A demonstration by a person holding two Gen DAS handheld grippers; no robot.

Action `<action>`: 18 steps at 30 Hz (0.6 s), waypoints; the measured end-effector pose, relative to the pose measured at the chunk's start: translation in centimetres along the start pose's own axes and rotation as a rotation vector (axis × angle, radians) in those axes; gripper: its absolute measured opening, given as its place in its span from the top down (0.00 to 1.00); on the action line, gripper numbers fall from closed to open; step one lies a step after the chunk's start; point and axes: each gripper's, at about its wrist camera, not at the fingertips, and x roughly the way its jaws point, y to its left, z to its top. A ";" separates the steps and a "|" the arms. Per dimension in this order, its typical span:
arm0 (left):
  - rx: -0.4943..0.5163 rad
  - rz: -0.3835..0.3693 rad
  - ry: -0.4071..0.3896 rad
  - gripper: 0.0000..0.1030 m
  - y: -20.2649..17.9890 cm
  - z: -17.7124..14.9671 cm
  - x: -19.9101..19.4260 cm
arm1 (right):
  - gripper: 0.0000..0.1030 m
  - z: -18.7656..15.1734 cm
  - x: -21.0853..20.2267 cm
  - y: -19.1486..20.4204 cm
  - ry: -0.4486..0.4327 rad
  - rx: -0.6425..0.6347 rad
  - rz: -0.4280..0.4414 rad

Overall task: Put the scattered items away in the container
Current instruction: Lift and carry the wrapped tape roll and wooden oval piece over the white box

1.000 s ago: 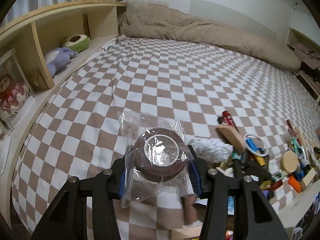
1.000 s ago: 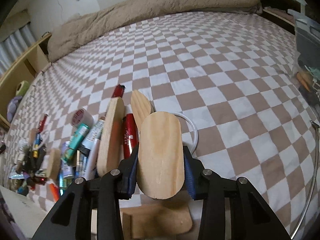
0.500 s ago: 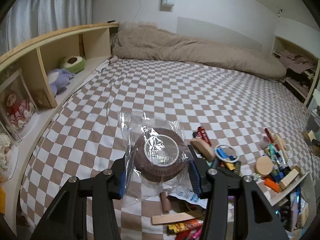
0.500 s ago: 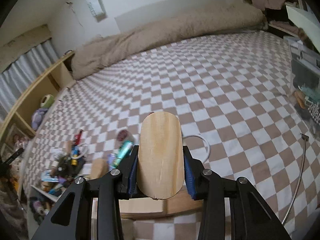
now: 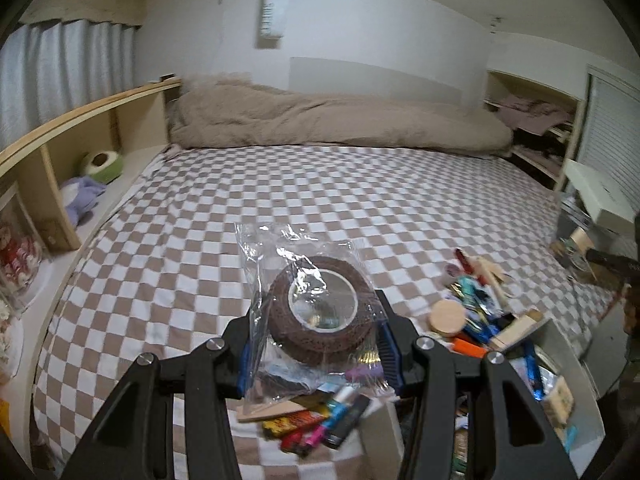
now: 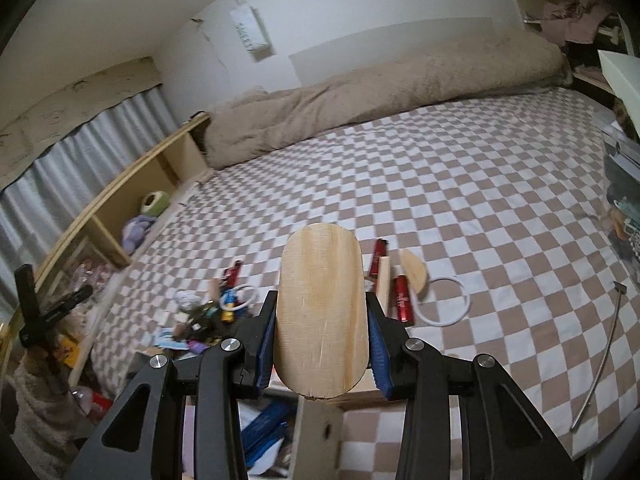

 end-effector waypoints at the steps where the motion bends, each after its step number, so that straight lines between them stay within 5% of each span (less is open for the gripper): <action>1: 0.007 -0.014 0.000 0.52 -0.5 -0.1 -0.2 | 0.61 -0.1 -0.4 0.2 -0.002 -0.003 0.009; 18: 0.106 -0.163 0.204 0.52 -9.2 -4.7 1.8 | 0.61 -3.2 -1.2 4.2 0.064 -0.049 0.154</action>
